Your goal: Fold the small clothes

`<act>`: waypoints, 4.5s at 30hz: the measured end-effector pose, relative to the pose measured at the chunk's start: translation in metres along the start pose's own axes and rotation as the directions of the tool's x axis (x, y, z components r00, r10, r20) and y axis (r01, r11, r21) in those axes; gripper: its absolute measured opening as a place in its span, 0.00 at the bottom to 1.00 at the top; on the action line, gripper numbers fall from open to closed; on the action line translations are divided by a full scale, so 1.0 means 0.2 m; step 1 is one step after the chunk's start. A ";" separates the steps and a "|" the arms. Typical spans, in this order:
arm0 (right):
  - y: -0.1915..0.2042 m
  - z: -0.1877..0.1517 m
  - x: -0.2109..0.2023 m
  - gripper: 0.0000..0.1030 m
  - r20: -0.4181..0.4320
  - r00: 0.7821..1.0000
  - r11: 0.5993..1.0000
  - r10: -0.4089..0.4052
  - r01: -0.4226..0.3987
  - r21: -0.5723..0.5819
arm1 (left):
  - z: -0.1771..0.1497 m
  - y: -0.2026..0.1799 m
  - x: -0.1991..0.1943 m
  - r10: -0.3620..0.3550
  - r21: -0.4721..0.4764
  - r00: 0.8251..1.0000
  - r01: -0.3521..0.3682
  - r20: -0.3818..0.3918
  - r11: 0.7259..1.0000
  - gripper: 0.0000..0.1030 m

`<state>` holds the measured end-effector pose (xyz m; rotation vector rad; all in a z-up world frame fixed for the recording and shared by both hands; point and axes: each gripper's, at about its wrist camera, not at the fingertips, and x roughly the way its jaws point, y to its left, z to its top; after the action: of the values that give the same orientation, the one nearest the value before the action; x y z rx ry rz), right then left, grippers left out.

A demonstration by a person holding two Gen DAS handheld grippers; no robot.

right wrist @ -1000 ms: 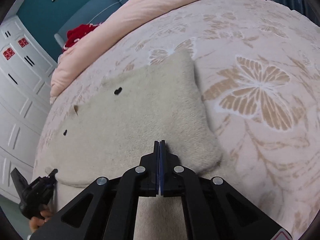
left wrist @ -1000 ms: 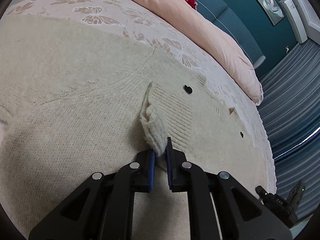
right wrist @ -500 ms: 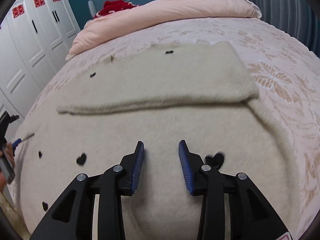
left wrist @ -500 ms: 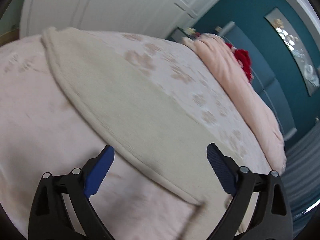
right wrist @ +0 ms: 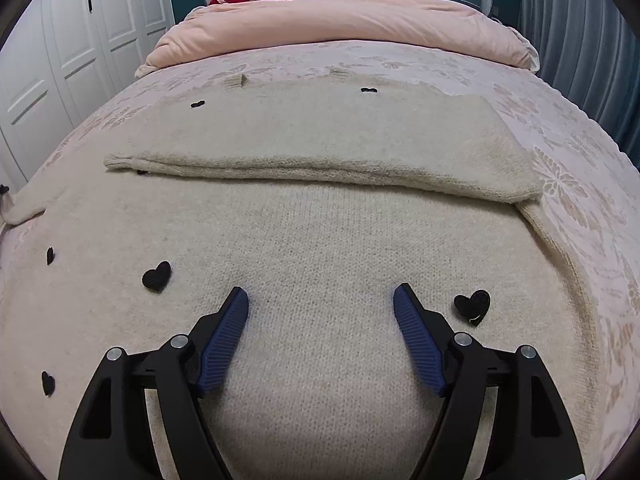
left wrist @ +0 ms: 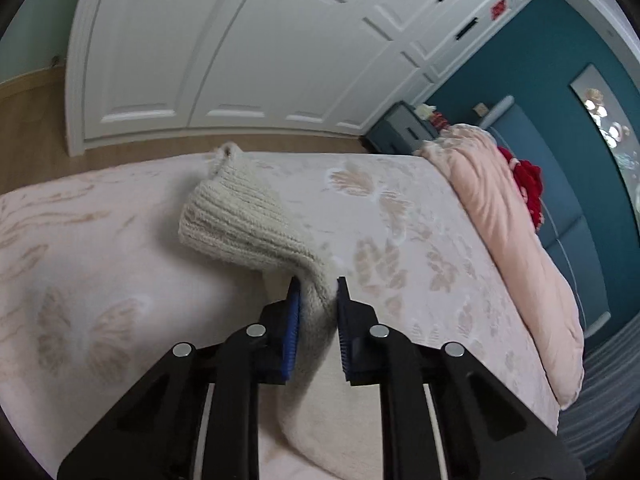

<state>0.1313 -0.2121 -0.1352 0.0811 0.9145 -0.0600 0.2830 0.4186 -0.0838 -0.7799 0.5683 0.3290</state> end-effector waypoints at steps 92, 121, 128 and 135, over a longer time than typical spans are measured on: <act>0.25 0.78 0.07 0.15 0.010 0.922 0.919 0.388 -0.387 0.078 | -1.32 -0.63 -0.02 -0.223 0.094 0.941 0.253 -0.253 0.963 0.10; 0.91 1.01 0.54 0.02 -0.086 0.905 0.909 0.417 -0.417 0.027 | -1.35 -0.59 -0.02 -0.278 0.069 0.934 0.299 -0.223 0.952 0.10; -0.35 0.58 0.36 0.00 -0.016 0.987 0.937 0.158 -0.145 0.318 | -1.36 -0.60 -0.01 -0.267 0.077 0.937 0.290 -0.225 0.954 0.10; -0.88 0.12 -0.24 0.25 -0.004 1.000 0.888 0.021 -0.017 0.459 | -1.29 -0.60 -0.06 -0.252 0.052 0.921 0.279 -0.298 0.959 0.12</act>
<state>0.1051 -0.3888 -0.0900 0.5332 0.8934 -0.2593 0.2381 0.1475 -0.1566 -0.8090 0.7370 -0.0661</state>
